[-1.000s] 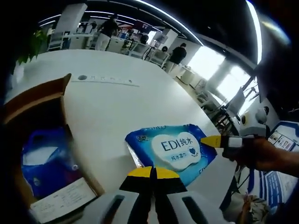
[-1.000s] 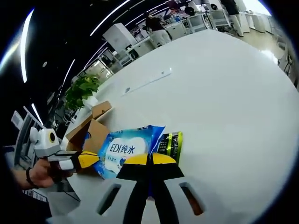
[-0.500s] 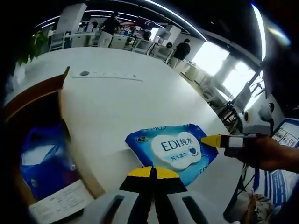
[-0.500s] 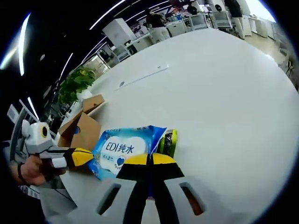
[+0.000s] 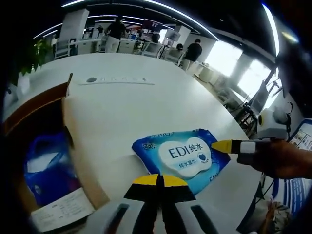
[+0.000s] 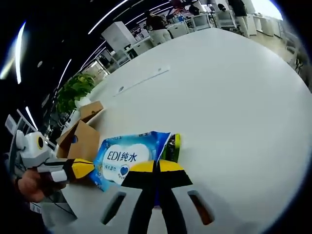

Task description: Operate the shoe box by opening the lid, removing the specified soft item, and placing it in the target area until the item is outside and the box remains undamaged.

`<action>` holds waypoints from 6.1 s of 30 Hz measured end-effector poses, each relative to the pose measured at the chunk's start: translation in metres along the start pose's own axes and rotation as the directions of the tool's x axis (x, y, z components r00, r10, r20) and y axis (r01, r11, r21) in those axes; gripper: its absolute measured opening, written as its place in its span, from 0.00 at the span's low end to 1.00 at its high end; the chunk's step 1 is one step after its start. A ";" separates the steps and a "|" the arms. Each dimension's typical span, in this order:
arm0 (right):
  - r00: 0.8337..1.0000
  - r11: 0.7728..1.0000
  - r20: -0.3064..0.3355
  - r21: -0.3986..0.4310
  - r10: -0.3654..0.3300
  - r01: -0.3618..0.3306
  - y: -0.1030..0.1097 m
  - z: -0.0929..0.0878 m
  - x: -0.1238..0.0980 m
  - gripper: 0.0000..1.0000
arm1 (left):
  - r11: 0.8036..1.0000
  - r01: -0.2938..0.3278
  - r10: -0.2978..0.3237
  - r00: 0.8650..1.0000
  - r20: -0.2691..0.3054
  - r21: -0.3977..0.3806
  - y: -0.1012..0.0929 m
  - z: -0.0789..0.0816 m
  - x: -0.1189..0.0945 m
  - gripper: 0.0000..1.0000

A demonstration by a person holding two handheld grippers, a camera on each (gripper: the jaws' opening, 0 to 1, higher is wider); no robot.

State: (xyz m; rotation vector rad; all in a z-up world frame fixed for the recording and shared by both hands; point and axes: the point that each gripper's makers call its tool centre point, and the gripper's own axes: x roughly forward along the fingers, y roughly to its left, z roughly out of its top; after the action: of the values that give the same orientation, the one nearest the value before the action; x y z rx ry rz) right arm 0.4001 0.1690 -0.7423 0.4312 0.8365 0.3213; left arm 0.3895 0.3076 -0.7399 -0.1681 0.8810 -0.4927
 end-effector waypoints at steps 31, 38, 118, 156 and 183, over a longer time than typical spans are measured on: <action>0.994 0.994 0.070 0.079 -0.087 0.082 -0.018 0.004 -0.042 0.07 | 0.999 0.043 -0.043 0.999 0.016 0.004 0.008 0.009 -0.029 0.09; 0.993 0.994 0.087 0.076 -0.079 0.073 -0.007 0.007 -0.046 0.08 | 0.997 0.069 -0.068 0.997 0.024 -0.021 0.007 0.008 -0.038 0.09; 0.935 0.848 -0.163 -0.394 0.316 -0.355 0.279 0.004 0.059 0.27 | 0.976 -0.197 0.216 0.932 0.291 -0.093 0.220 -0.012 -0.232 0.25; 0.878 0.491 -0.454 -0.736 0.152 -0.466 0.283 -0.029 0.107 0.51 | 0.963 -0.248 0.270 0.913 0.307 -0.107 0.225 -0.029 -0.256 0.30; 0.802 0.198 -0.592 -0.797 -0.077 -0.570 0.276 -0.069 0.151 0.66 | 0.982 -0.181 0.188 0.942 0.279 -0.051 0.207 -0.036 -0.250 0.38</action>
State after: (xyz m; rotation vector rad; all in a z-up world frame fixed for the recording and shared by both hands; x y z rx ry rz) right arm 0.4138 0.4912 -0.7453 -0.8208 0.9047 1.2828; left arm 0.2993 0.6105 -0.6580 -0.1717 0.6149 -0.2731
